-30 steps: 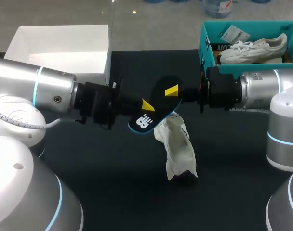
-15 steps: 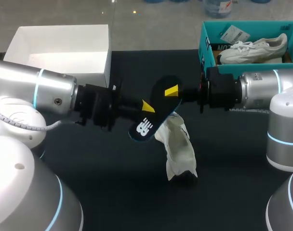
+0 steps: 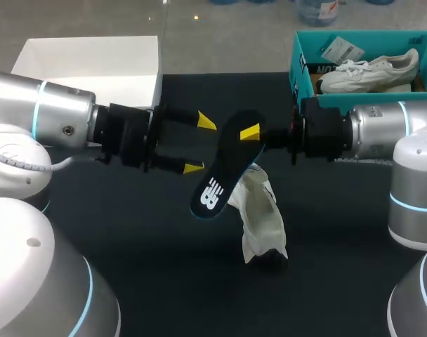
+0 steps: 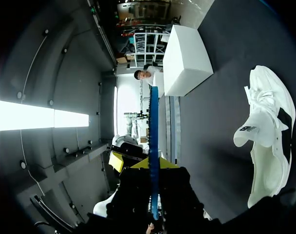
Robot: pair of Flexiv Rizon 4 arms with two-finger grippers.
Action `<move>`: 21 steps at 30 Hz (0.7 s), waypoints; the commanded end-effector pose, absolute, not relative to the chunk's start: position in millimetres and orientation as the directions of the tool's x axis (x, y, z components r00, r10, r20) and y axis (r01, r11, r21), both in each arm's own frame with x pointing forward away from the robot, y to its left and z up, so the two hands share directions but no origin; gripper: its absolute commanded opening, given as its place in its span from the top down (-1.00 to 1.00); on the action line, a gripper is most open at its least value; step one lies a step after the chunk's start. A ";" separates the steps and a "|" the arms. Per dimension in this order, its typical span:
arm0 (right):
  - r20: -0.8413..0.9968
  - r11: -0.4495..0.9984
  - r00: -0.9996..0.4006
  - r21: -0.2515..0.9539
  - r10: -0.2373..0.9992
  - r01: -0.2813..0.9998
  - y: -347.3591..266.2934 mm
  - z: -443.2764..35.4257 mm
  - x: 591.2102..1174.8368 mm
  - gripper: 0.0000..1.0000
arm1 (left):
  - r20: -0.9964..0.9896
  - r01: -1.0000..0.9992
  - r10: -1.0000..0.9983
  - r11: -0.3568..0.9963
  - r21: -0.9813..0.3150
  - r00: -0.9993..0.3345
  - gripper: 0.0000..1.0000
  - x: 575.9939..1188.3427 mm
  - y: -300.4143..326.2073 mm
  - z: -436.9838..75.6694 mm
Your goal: Take the shoe out of the shoebox, open the shoe tongue, remove and reinsert the insole, then place the shoe into the shoebox
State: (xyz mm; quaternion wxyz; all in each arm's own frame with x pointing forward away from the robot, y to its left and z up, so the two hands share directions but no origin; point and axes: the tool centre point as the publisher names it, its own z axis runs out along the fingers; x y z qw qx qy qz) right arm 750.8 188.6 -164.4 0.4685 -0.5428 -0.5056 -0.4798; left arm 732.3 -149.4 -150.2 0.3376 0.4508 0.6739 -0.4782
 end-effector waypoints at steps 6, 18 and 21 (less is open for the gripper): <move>0.994 -0.052 0.029 -0.024 0.101 0.998 189.3 -164.6 749.8 1.00 | -0.870 0.969 0.427 0.075 -0.236 -0.245 -1.00 758.1 -146.8 -119.6; 0.994 -0.052 0.029 -0.024 0.101 0.998 189.3 -164.6 749.8 1.00 | -0.823 0.987 0.547 0.044 -0.153 -0.152 -1.00 769.2 -150.7 -90.7; 0.994 -0.052 0.029 -0.024 0.101 0.998 189.3 -164.6 749.8 1.00 | -0.823 0.987 0.547 0.044 -0.153 -0.152 -1.00 769.2 -150.7 -90.7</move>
